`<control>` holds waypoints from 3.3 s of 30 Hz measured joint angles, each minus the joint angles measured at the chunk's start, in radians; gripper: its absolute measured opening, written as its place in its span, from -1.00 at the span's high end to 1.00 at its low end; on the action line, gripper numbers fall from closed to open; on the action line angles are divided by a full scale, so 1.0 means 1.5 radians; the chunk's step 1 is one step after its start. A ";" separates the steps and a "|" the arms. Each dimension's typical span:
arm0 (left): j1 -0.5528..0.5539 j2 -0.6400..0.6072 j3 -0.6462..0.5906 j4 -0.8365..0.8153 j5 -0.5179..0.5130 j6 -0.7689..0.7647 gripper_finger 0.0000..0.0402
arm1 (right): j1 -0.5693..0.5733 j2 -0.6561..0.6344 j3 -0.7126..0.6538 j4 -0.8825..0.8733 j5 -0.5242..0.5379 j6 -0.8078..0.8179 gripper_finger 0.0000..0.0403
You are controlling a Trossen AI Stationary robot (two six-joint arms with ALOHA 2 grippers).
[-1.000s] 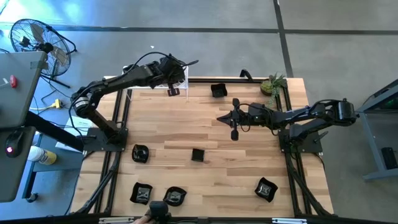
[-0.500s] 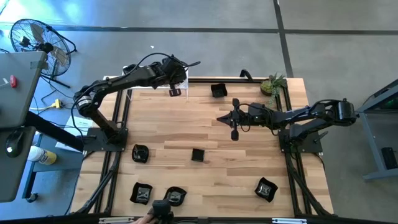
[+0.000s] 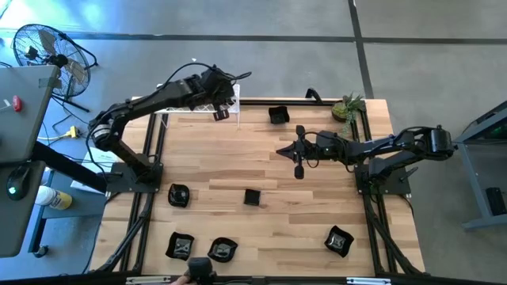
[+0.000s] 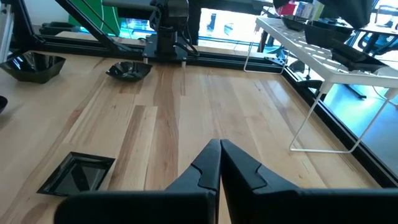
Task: Pick & Place Mini shaped plates
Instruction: Stack the black square plate on top of the black square plate on the shelf
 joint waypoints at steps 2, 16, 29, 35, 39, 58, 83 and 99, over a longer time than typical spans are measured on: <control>0.000 0.000 0.004 -0.007 0.012 -0.002 0.78 | 0.000 0.000 0.000 0.000 0.000 0.000 0.97; 0.000 0.040 0.003 -0.026 -0.008 0.016 0.64 | 0.000 0.000 0.000 0.000 0.000 0.000 0.97; 0.000 0.040 0.003 -0.027 -0.018 0.016 0.88 | 0.000 0.000 0.000 0.000 0.000 0.000 0.98; 0.000 0.040 0.003 -0.027 -0.018 0.016 0.84 | 0.000 0.000 0.000 0.000 0.001 0.000 0.98; 0.000 0.040 0.003 -0.032 -0.005 0.010 0.76 | 0.000 0.000 0.000 0.000 0.001 0.000 0.97; 0.000 0.049 0.004 -0.024 -0.002 0.013 0.82 | 0.000 0.000 0.000 0.000 -0.001 0.000 0.99; 0.000 0.034 0.004 -0.026 -0.059 0.033 0.99 | 0.000 0.000 0.000 0.000 -0.005 0.000 0.99; 0.000 0.046 0.003 -0.017 -0.079 0.031 0.91 | 0.000 0.000 0.000 0.000 -0.005 0.000 0.98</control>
